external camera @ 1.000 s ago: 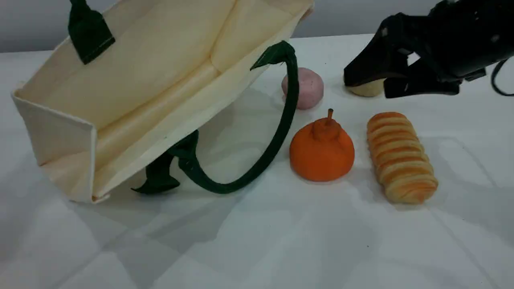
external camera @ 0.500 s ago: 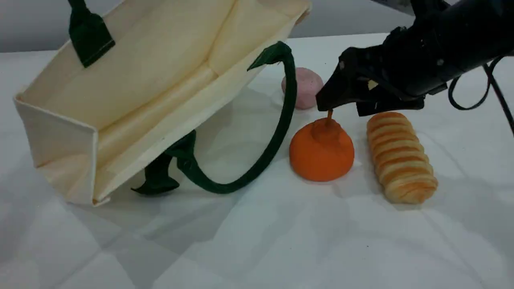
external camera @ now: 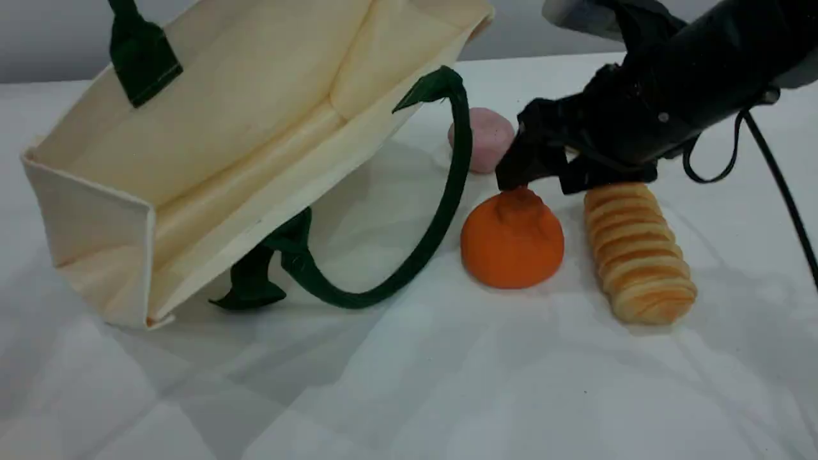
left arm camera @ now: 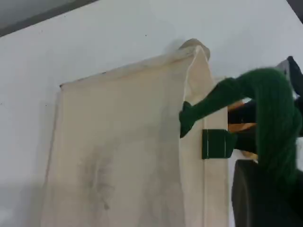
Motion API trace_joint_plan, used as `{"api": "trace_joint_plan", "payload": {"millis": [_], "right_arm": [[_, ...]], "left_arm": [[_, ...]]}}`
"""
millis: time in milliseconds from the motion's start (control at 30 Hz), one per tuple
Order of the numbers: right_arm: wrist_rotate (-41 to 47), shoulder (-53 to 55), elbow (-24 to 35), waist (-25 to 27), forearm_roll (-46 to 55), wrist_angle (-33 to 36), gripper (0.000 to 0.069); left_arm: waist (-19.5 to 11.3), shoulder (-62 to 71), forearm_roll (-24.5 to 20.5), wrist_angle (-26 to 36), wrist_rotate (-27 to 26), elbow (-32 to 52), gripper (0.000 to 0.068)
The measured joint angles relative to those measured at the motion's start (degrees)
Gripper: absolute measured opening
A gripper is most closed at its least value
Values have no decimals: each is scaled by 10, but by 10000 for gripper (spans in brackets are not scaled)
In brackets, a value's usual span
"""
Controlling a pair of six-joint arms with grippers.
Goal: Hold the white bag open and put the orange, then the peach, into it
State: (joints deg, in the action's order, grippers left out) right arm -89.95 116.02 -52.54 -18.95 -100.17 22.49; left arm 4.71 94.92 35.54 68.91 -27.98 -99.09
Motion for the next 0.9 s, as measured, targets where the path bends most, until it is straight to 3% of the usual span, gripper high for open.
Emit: {"api": "trace_joint_plan", "payload": {"millis": [467,567,733,800,900], "right_arm": [[0,51,-32,-25,3,16,526],[0,58,-32,-26,2,16,436],[0,60,-33,-27,1,20,98],[0,55,-33,-27,1,20,48],[0,34,-33,-27,5,9,35]], "left_arm": [[0,0,1,0,0,0,83],[0,0,1,0,0,0,83],[0,0,0,0,0,1,83],[0,0,0,0,0,1,83],[0,0,-4,-2,0,1,83]]}}
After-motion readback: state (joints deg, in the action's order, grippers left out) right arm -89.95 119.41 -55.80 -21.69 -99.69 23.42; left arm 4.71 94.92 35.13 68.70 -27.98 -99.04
